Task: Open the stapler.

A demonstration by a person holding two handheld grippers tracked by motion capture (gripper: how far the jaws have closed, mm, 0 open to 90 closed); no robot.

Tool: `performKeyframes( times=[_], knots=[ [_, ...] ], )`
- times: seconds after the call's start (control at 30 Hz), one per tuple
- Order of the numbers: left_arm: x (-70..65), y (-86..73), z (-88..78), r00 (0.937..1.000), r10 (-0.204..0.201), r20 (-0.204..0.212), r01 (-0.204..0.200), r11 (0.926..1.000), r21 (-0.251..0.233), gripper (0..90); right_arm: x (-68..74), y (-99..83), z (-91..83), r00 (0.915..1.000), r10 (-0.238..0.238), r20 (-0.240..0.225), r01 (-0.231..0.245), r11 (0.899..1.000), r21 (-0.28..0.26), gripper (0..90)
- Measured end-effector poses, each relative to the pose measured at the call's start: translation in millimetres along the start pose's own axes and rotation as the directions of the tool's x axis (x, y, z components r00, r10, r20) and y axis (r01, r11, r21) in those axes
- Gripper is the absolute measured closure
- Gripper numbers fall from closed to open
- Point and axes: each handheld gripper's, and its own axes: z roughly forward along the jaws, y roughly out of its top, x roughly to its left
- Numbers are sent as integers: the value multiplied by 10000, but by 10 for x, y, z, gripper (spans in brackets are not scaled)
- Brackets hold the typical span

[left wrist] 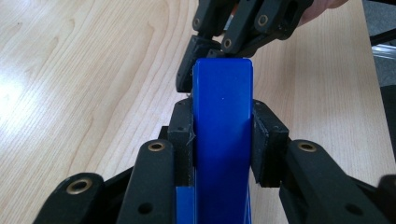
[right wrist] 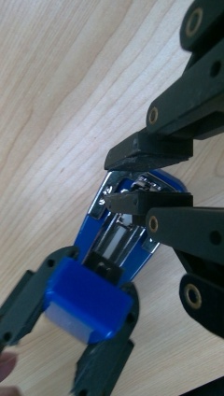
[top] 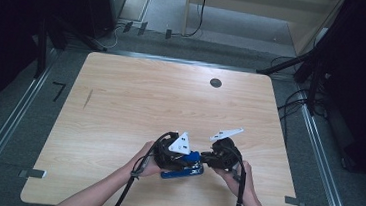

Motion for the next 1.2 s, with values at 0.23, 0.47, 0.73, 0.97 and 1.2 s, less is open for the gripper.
performKeyframes(
  times=[0.23,0.47,0.73,0.97,1.2],
  knots=[
    [-7,9,-23,10000,31,-64,-31,10000,37,669,32,-5,15,9998,-51,179,47,9997,219,859],
    [-12,15,-51,9999,123,-113,-122,9999,102,669,47,-6,53,9989,-185,421,168,9990,409,862],
    [-29,15,-110,9997,127,-203,-124,9998,122,670,59,-4,53,9987,-157,479,136,9989,452,865],
    [-41,-11,-191,9995,99,-302,-99,9999,16,671,69,-6,54,9984,-194,535,171,9989,435,867],
    [-50,-46,-290,9995,8,-325,-10,10000,-65,672,83,-14,54,9976,-212,652,186,9991,390,871]
  ],
)
